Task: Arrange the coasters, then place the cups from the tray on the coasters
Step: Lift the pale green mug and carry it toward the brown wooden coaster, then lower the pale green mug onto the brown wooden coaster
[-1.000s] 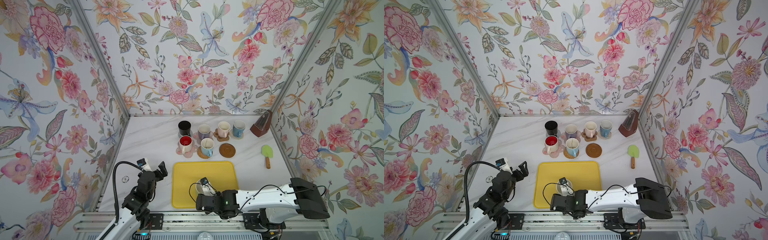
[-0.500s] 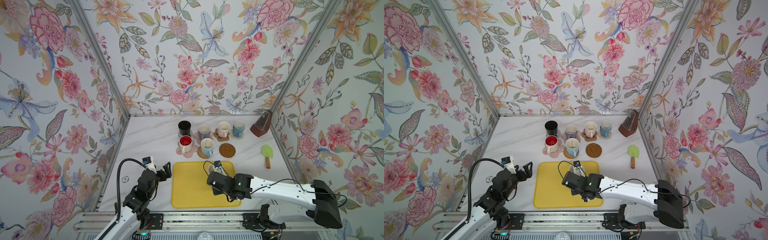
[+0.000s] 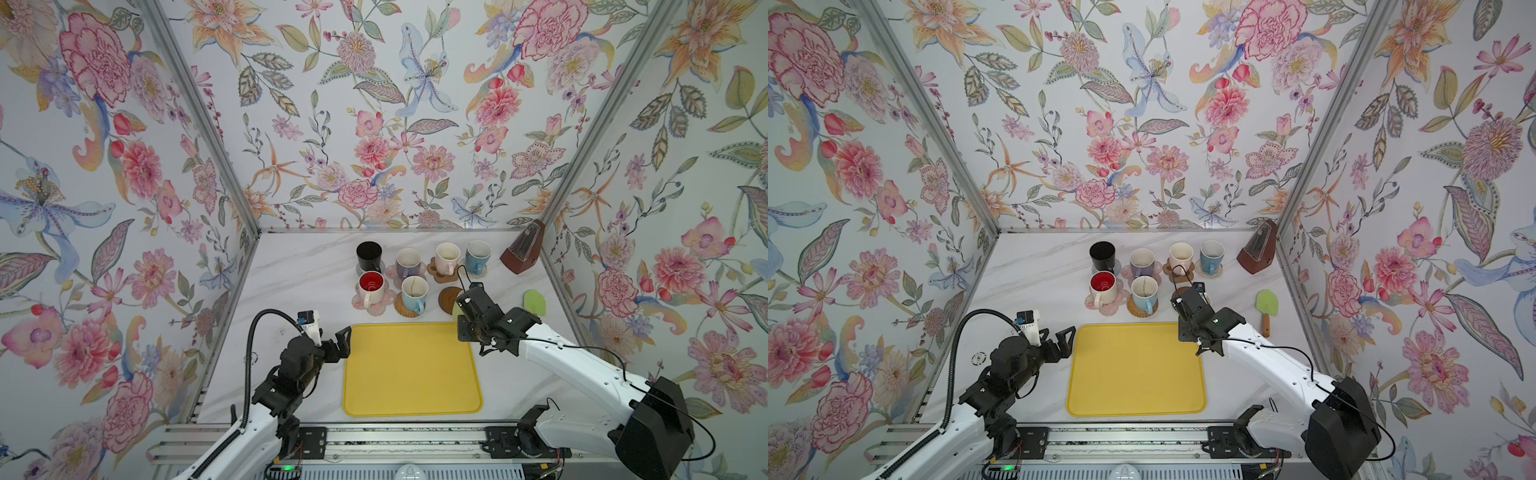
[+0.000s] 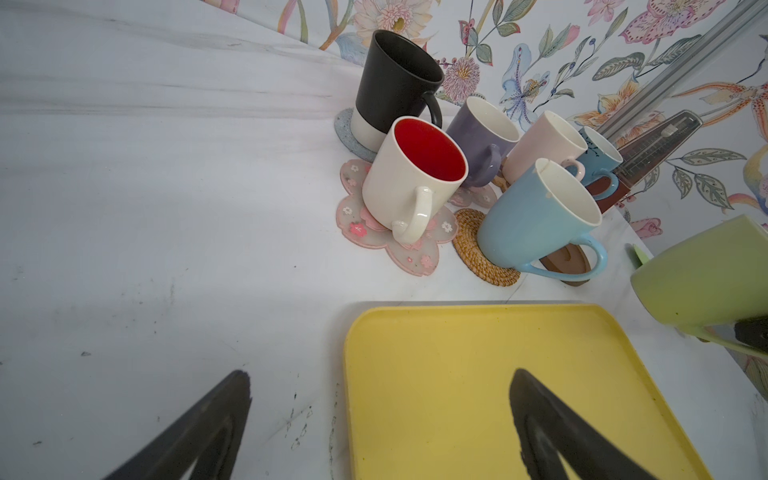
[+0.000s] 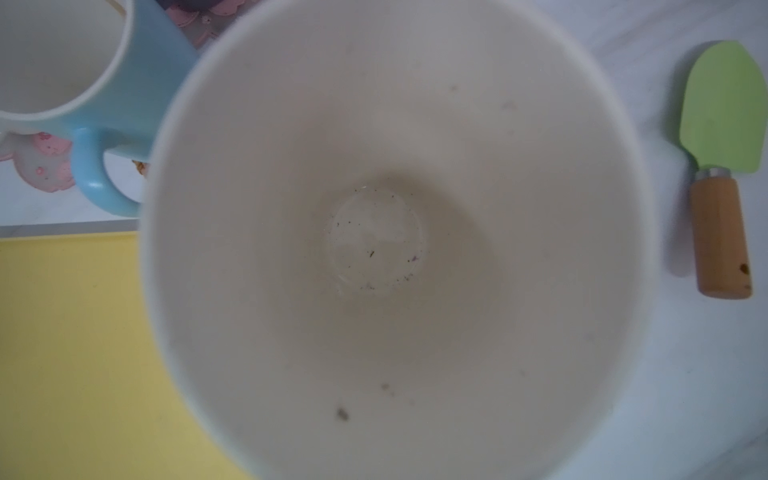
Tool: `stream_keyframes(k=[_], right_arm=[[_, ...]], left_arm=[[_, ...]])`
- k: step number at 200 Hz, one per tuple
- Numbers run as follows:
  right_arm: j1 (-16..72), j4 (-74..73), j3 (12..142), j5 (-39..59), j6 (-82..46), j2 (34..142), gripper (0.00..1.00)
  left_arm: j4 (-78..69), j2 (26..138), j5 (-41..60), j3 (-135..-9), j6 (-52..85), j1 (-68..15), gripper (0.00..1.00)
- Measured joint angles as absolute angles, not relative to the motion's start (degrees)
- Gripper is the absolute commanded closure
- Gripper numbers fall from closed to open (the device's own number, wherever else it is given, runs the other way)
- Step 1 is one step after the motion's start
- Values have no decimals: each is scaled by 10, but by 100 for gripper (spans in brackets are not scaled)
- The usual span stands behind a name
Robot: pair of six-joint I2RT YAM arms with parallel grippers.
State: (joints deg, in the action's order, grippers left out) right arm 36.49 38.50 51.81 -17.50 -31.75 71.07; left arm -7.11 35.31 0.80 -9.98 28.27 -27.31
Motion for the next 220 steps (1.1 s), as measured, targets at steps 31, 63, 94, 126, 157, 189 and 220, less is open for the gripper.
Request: stream_keyframes(k=[31,63,94,126,157,189,220], right_arm=[[317,359,526,-157,-278,748,100],[288,331,541,-137,-252,781,100],[271,302,561,-128,-235,819,100],[268,287,579,-123,-222,857,100],[267,278,587,-121,-213,879,100],[263,272,596,-119,-212,900,100],[262,269,607,-117,-207,915,100]], left_arm=[[-76,354,11,-100,283,-273,1],[-78,354,11,-100,283,-273,1],[-77,356,11,-100,283,-273,1],[-77,356,9,-100,283,-273,1],[-73,355,1,-100,283,-273,1],[-71,352,-8,-100,283,-273,1],[-68,351,-13,-100,283,-273,1]])
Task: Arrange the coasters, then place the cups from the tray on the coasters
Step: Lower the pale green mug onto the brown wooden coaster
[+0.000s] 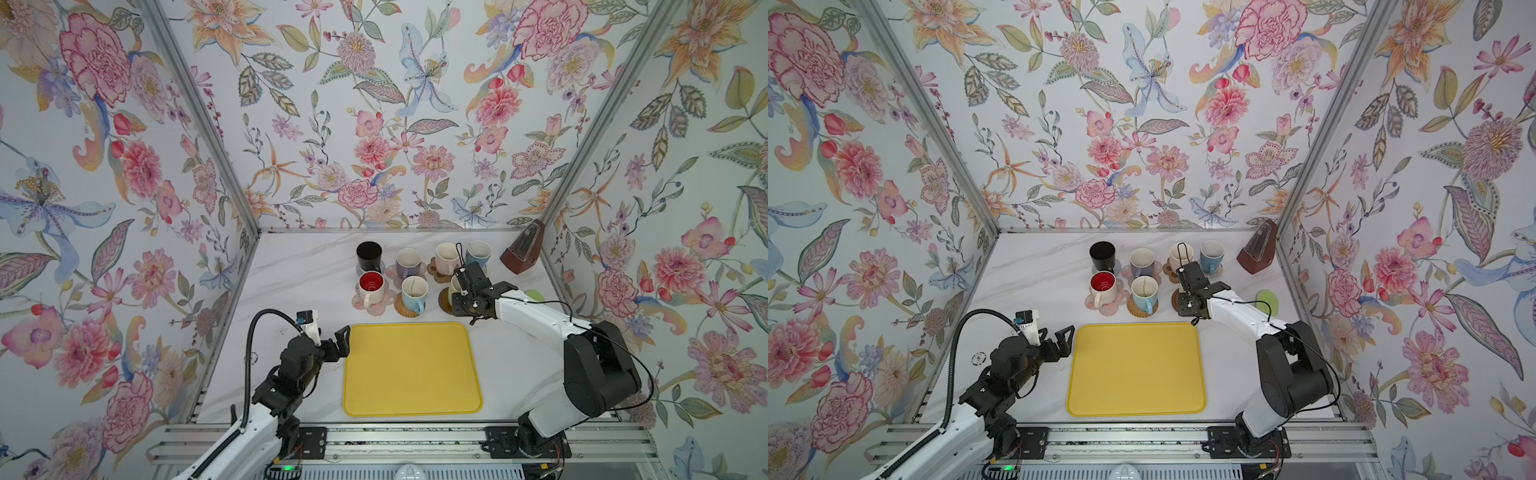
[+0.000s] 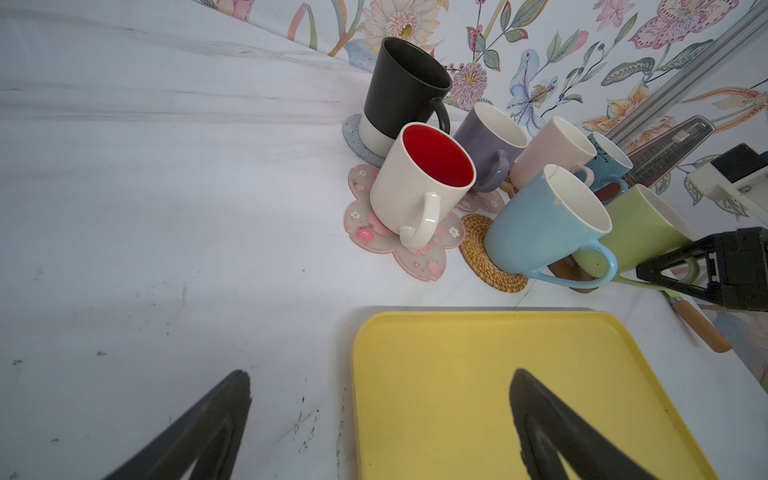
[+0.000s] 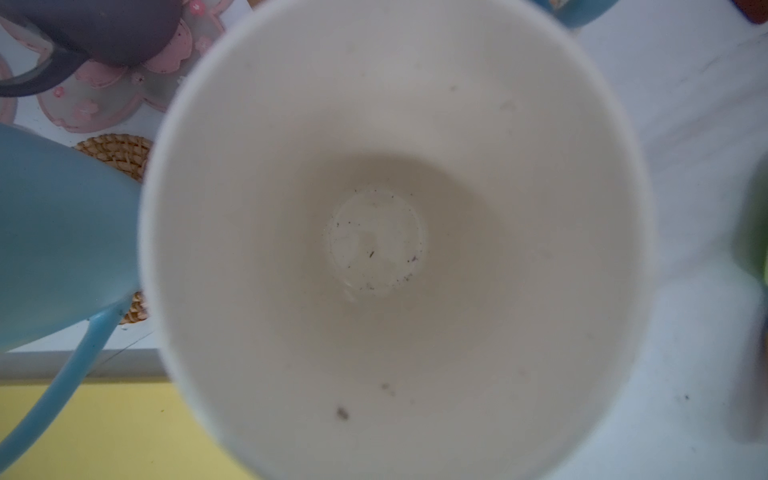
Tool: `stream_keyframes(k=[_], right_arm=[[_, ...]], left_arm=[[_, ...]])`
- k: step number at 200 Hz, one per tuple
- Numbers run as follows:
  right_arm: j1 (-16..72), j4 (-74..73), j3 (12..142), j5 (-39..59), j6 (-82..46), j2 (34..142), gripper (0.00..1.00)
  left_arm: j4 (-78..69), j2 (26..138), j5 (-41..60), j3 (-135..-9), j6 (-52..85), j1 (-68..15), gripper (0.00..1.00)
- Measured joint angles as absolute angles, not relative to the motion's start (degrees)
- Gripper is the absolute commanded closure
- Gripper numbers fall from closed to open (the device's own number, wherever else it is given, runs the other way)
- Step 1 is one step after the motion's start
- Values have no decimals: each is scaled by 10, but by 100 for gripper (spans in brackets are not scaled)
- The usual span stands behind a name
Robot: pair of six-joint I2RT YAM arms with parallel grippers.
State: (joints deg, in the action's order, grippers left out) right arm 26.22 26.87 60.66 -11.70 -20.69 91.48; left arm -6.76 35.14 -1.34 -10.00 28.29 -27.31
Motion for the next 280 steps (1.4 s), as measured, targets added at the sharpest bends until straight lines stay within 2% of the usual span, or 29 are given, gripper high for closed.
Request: stream_keyframes(k=[177,239,280], right_arm=[[254,247,618,-112,-203,949,100],[254,243,618,-111,-203,952,86],[254,237,620,-107,-205,952,69]], left_arm=[[-64,350,-22,-100,283,-273,1],[-61,348,-23,-100,283,-273,1],[-61,348,-24,-100,283,-273,1]])
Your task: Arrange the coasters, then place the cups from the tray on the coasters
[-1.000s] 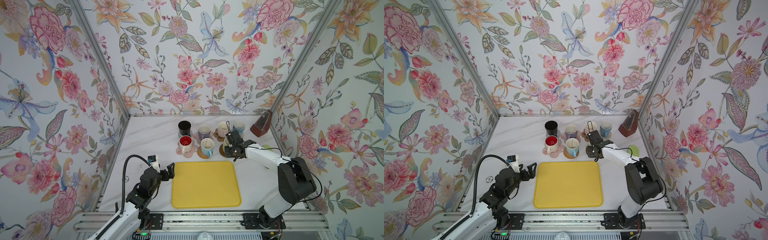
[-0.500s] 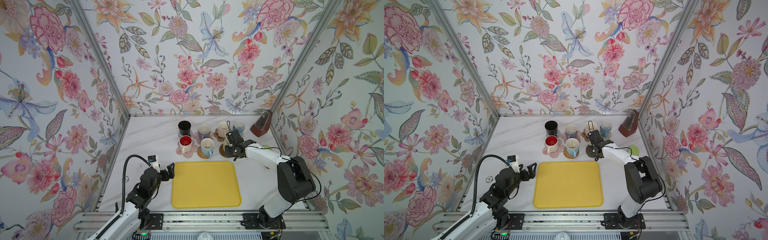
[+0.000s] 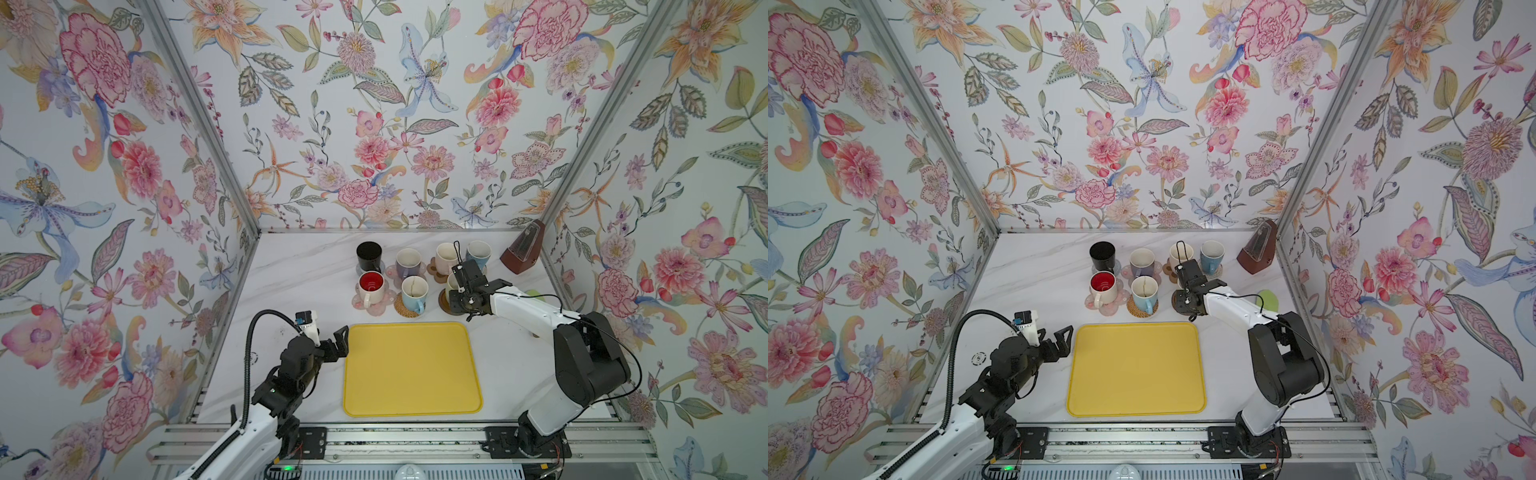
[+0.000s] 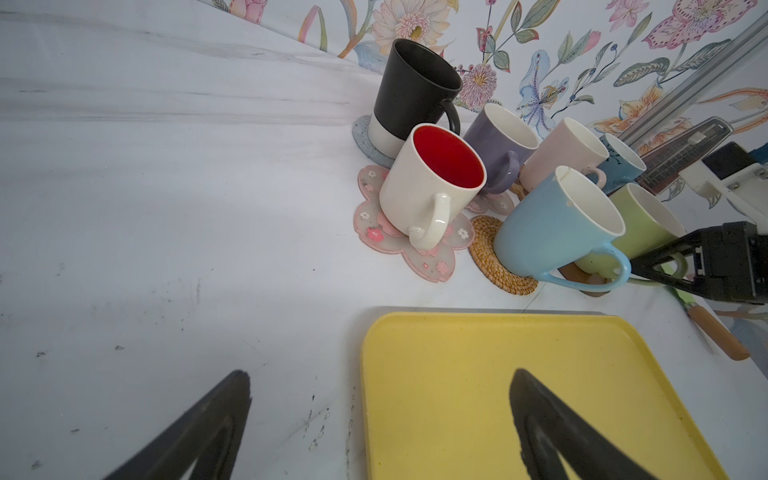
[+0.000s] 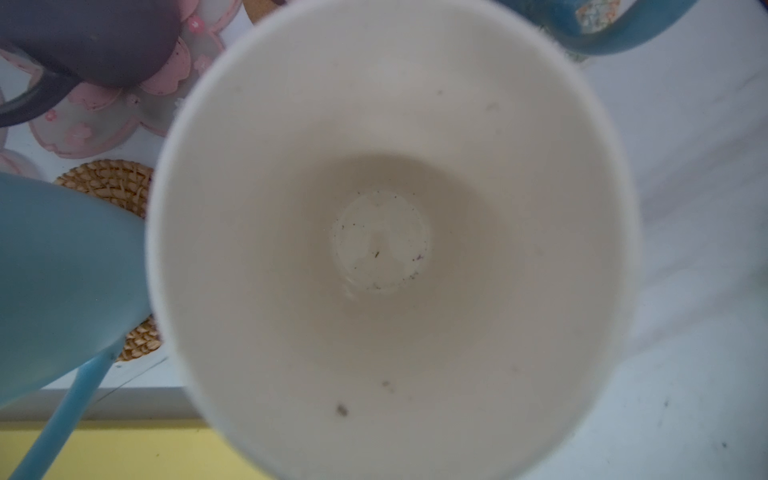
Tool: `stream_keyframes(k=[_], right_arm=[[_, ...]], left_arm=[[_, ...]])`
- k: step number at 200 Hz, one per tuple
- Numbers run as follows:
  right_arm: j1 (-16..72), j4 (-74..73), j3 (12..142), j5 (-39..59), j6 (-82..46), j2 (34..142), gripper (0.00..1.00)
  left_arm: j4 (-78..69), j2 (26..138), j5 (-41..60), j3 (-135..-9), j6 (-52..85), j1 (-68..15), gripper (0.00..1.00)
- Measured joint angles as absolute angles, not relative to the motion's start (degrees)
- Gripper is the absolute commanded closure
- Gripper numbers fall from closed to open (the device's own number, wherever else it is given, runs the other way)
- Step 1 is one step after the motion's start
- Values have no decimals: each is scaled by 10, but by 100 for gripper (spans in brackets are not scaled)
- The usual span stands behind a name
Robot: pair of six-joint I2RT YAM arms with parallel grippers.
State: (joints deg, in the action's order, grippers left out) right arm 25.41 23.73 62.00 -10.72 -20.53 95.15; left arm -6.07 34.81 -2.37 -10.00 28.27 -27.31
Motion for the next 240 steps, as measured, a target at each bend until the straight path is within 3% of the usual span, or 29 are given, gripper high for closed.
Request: stream_keyframes(k=[63,83,103,140,205,240], right_arm=[[254,232,623,-107,-208,941,44],[254,232,623,-110,-209,921,31],[254,232,623,-119,-210,889,16],[240,212,566,-161,-207,775,2],[185,168,375,-229,-188,576,1],[166,93,274,-293,-170,513,1]], left_arm=[[-60,348,-24,-100,281,-273,1],[-60,346,-26,-100,280,-273,1],[-55,342,-32,-102,278,-273,1],[-36,330,-40,-115,263,-273,1],[-30,320,-115,-136,223,-273,1],[-38,309,-208,-136,212,-273,1]])
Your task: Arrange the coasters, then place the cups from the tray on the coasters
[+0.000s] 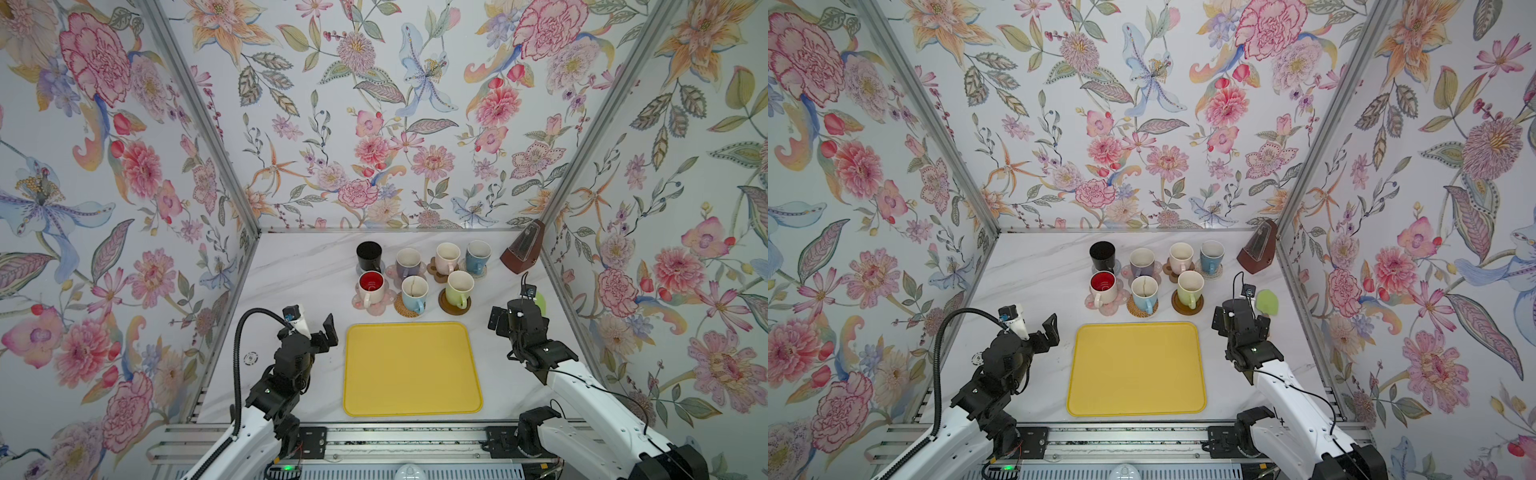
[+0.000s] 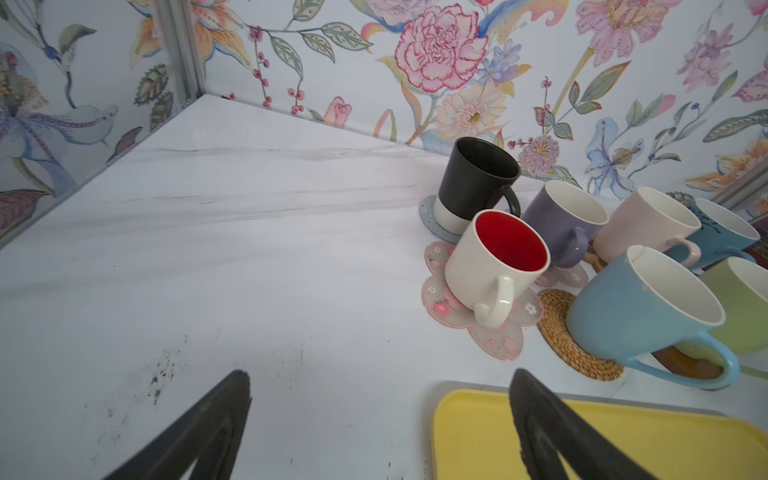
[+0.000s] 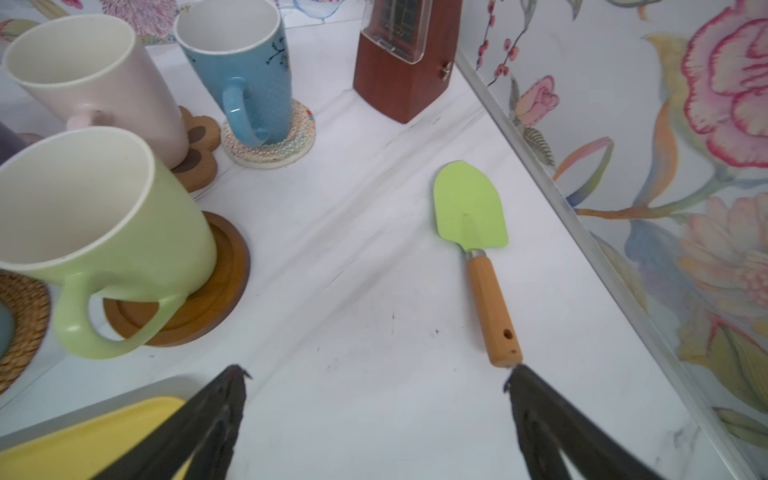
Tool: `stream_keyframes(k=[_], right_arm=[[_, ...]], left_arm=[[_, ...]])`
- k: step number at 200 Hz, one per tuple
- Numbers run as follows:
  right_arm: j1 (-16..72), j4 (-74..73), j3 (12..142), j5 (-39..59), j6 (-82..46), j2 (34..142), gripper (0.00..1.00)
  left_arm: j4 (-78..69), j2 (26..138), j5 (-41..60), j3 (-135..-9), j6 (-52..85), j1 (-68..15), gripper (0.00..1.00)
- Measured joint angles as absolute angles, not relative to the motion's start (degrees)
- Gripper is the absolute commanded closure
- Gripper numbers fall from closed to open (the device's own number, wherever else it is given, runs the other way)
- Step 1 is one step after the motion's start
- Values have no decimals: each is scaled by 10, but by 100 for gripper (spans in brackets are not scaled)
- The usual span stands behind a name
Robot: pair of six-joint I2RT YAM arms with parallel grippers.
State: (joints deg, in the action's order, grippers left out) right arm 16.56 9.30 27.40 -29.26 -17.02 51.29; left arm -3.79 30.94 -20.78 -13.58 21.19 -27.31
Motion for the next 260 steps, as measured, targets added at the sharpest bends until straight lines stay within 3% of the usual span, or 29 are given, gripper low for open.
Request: stream_keyframes(k=[46,102,193,260], right_arm=[[156,-156,122,-330,-91,495,1],[98,-408,81,-314,-46,628,1],[34,-733,83,-227,-1,886,1],[18,-744,115,-173,-9,901,1]], left_arm=[[-159,303,-368,-77,130,-273,1],[-396,400,-450,-8,14,-239,1],[-576,688,-346,-41,28,-98,1],[-678,843,-225,-107,11,-30,1]])
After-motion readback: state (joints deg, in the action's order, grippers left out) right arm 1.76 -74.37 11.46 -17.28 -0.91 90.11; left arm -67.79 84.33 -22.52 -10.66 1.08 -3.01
